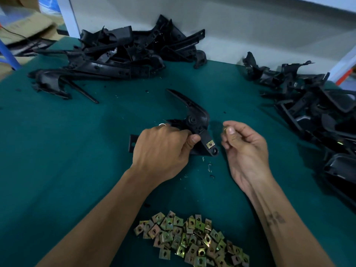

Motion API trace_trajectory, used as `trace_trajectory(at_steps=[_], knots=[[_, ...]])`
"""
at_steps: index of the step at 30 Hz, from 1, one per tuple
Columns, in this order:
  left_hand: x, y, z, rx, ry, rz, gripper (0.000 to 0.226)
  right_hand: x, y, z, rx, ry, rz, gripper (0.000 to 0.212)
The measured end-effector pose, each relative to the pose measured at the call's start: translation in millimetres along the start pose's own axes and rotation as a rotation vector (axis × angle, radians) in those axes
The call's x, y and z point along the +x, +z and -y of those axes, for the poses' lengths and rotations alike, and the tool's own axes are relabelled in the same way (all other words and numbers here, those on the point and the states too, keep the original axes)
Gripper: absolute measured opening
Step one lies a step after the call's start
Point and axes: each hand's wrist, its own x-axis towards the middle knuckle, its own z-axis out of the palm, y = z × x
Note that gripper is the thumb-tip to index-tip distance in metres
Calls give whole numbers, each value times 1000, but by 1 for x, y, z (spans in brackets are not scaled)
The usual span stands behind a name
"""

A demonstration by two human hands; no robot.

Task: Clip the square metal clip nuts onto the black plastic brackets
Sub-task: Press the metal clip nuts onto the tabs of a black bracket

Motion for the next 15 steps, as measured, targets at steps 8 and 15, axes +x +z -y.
trace_trajectory(at_steps=[8,15], knots=[[-1,1,1,-20,61,25,52,-7,14,-7,70,111,164,14],[-1,2,1,-50,86,-4,49,-4,13,-6,73,81,143,11]])
